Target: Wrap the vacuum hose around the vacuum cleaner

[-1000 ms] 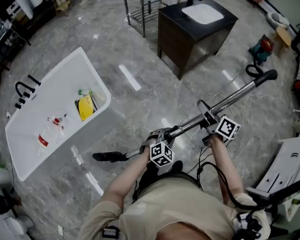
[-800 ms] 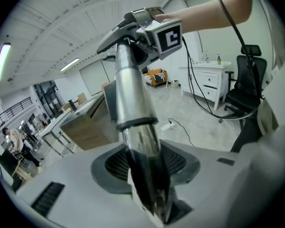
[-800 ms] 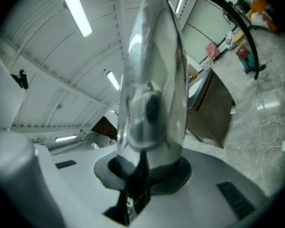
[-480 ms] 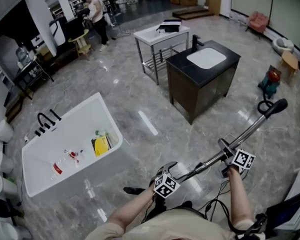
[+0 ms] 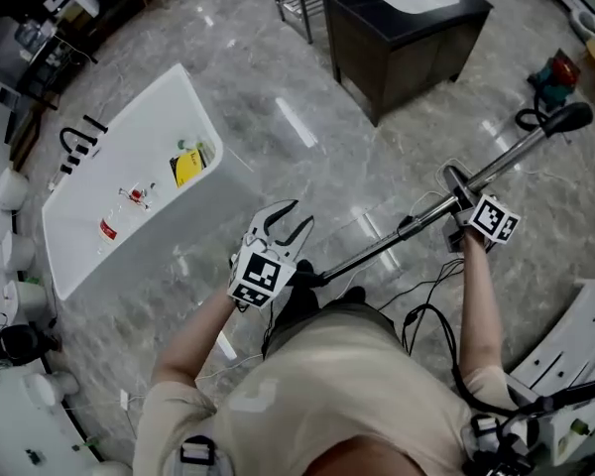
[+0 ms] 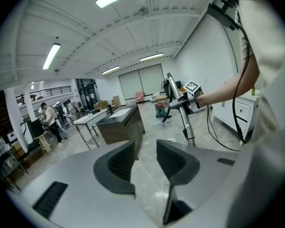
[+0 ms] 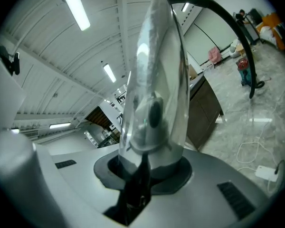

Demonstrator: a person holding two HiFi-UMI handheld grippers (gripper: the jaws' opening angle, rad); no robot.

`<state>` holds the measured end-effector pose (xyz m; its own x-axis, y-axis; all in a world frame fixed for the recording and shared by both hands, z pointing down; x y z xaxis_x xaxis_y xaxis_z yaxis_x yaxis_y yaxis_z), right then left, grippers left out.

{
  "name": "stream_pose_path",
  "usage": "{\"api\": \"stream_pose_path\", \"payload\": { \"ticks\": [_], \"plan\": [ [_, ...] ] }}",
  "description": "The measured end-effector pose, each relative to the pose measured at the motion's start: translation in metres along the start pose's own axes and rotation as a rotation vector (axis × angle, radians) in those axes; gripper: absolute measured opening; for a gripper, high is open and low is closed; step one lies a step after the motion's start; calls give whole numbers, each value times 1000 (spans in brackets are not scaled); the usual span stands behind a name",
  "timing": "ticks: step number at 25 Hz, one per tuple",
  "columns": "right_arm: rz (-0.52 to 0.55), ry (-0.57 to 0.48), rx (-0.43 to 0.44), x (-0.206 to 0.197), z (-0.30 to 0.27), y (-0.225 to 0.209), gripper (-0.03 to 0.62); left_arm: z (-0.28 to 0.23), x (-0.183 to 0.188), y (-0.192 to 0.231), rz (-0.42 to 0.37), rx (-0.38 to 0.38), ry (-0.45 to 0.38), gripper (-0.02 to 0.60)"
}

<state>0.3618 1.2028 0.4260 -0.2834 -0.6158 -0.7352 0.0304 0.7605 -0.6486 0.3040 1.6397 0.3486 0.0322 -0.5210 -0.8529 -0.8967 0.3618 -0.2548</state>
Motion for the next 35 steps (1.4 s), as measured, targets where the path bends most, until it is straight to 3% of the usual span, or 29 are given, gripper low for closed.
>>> {"api": "stream_pose_path", "payload": {
  "ticks": [3,4,7,10,18,25,28,31,35],
  "plan": [
    [92,48,-62,9,7,-26,71,17,-13,12,155,70,43,30],
    [124,73,-80,11,9,-35,71,15,-19,12,211,93,57,6],
    [217,164,-132,10,14,-51,72,5,-38,-5,347,141,83,6],
    [285,255,-206,-10,18,-51,71,0,-58,-16,400,134,117,6],
    [393,445,-323,-32,43,-75,72,-54,-63,-22,292,22,183,6],
    [288,590,-424,-20,85,-99,72,-152,-43,21,338,-149,203,6],
    [236,611,-476,-16,100,-102,72,-204,-32,35,325,-277,200,6],
    [185,632,-525,-18,102,-105,72,-255,-14,42,262,-413,179,6],
    [131,644,-552,-22,99,-112,72,-316,34,40,138,-475,63,6]
  ]
}}
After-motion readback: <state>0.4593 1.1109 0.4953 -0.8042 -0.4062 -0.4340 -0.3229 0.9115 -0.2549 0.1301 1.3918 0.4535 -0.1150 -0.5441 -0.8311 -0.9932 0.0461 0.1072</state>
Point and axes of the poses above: the fingertips, and each gripper's own axes: z backward along the fingers, y to its left, x out of its top, the point moved 10 cm from there along z, backward along the fingers
